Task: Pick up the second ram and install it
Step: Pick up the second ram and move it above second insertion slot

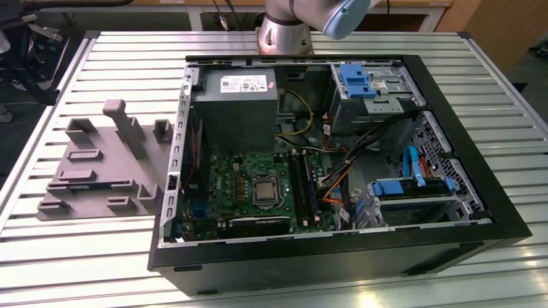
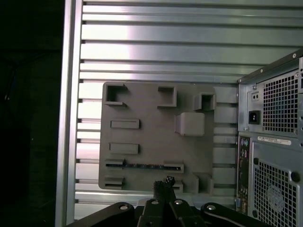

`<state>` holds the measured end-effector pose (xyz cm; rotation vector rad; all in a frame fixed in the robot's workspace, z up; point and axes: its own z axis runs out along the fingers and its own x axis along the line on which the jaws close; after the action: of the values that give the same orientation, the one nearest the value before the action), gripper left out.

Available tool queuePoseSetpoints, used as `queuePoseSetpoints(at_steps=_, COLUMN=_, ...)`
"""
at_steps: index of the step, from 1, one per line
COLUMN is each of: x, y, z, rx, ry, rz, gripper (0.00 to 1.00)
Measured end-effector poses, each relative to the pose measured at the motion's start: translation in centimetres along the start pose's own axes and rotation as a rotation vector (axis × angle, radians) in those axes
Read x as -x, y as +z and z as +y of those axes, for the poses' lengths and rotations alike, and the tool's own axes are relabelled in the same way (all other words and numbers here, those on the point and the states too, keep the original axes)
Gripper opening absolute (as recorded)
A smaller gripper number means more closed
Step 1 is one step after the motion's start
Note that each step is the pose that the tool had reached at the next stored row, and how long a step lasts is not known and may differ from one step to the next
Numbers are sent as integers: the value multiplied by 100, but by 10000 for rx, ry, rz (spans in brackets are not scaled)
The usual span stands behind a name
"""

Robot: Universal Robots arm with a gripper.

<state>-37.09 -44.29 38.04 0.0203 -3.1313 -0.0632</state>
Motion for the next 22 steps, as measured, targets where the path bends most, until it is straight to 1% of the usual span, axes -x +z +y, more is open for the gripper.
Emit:
queuePoseSetpoints(at_steps=14, x=0, y=0, z=0, rx=-2, ry=-210, rz=8, gripper=11)
queuePoseSetpoints(at_steps=22, x=0, y=0, z=0, rx=-2, ry=-220, rz=9, gripper=11)
